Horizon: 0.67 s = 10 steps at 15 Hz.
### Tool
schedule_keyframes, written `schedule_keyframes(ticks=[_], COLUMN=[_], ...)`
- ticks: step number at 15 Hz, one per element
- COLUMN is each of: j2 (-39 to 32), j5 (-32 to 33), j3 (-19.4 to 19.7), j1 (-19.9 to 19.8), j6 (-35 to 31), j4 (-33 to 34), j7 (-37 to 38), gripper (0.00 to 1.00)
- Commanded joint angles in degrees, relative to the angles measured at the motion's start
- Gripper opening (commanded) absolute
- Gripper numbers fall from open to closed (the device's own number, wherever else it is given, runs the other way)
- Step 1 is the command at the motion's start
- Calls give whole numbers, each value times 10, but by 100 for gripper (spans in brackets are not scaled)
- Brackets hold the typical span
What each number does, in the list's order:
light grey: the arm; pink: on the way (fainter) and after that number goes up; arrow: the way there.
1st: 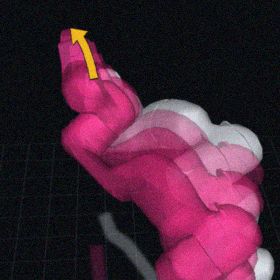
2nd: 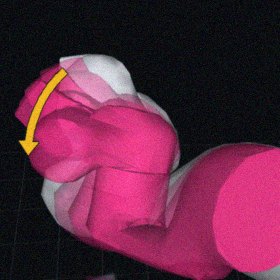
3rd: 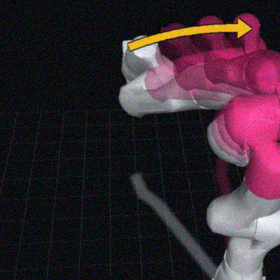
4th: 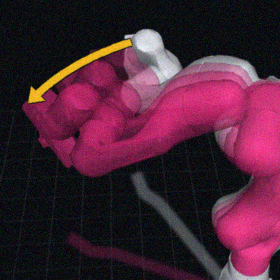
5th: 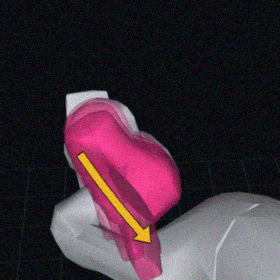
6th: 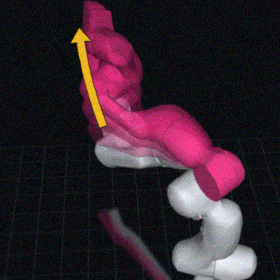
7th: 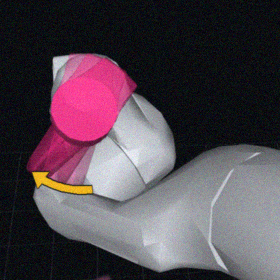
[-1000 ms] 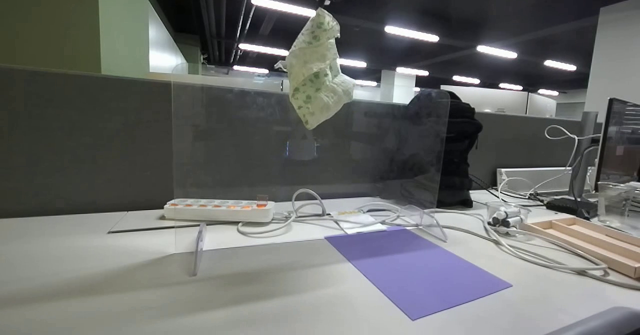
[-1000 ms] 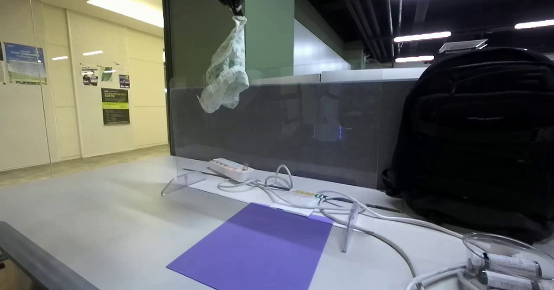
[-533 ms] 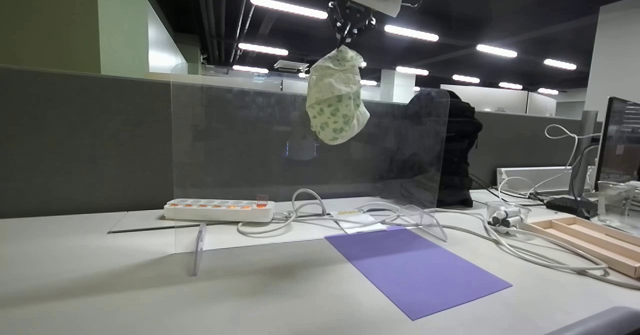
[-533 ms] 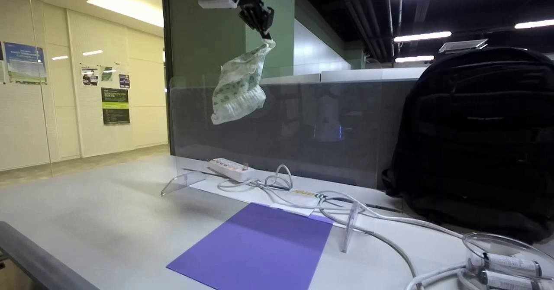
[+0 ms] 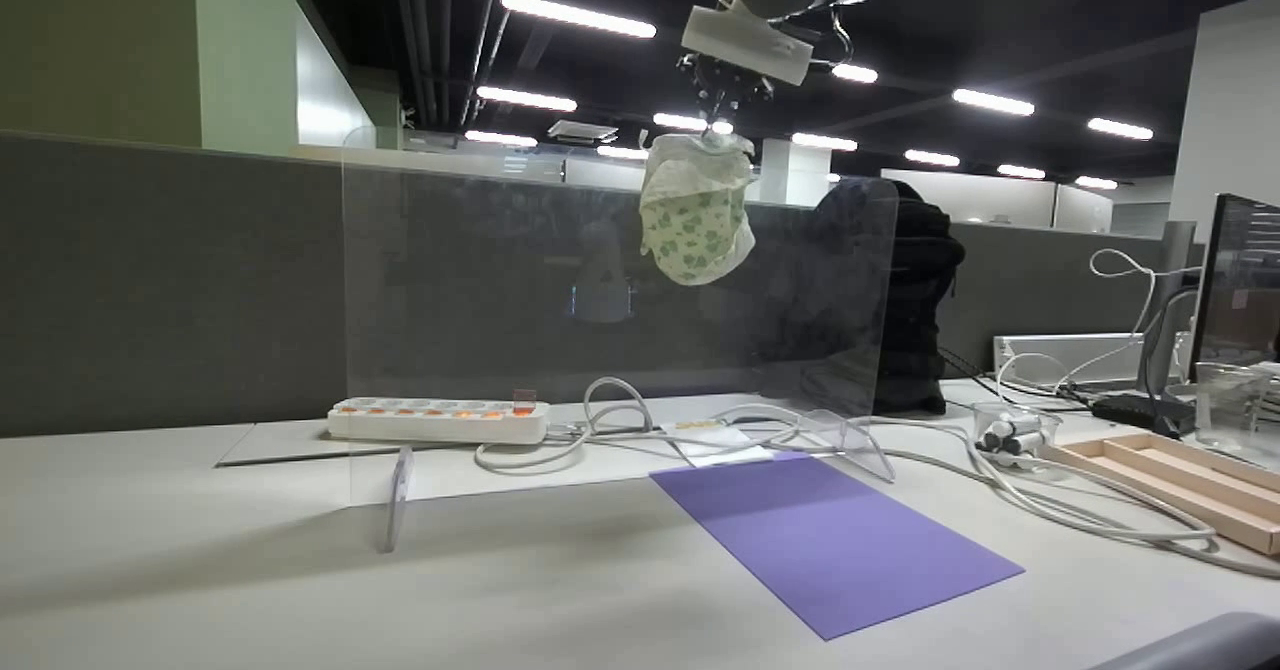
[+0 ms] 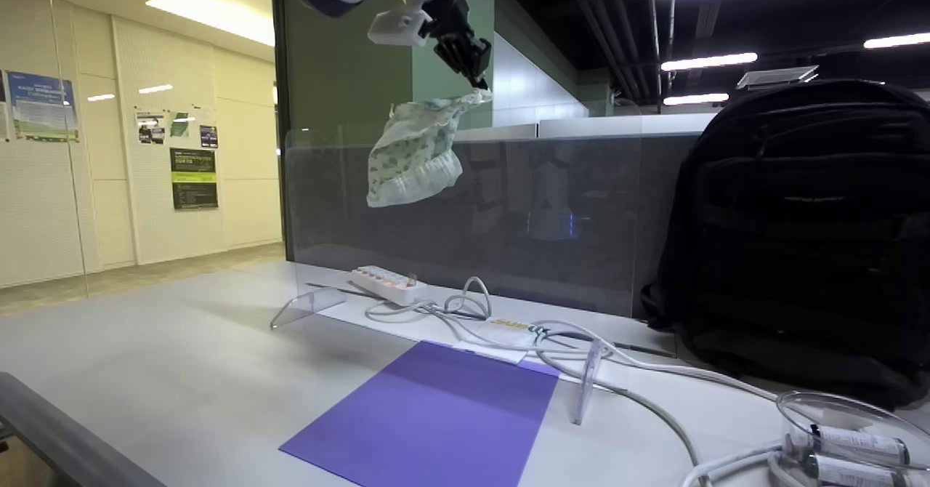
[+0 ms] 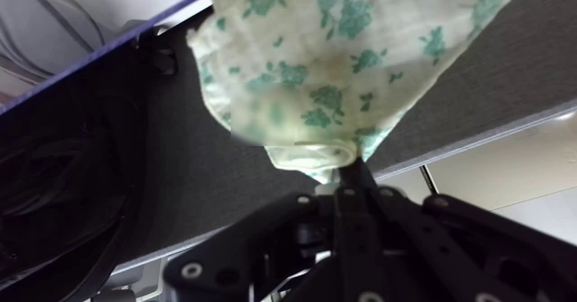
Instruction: Hang the cloth on the colourless screen
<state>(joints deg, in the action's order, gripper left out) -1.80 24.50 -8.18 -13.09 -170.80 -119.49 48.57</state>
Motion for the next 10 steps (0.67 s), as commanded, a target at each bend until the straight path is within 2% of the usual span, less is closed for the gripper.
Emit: schedule_keyframes(ticks=[1, 4, 5, 7, 10], j2=[-42, -64, -68, -75, -76], j5=[77, 92, 84, 77, 79], j3=[20, 29, 27, 24, 25], j1=[0, 9, 10, 14, 24], j6=[7, 11, 16, 17, 15], j4=[55, 72, 75, 79, 83], j7=[97, 129, 130, 128, 134], gripper=[0, 0, 26, 32, 54])
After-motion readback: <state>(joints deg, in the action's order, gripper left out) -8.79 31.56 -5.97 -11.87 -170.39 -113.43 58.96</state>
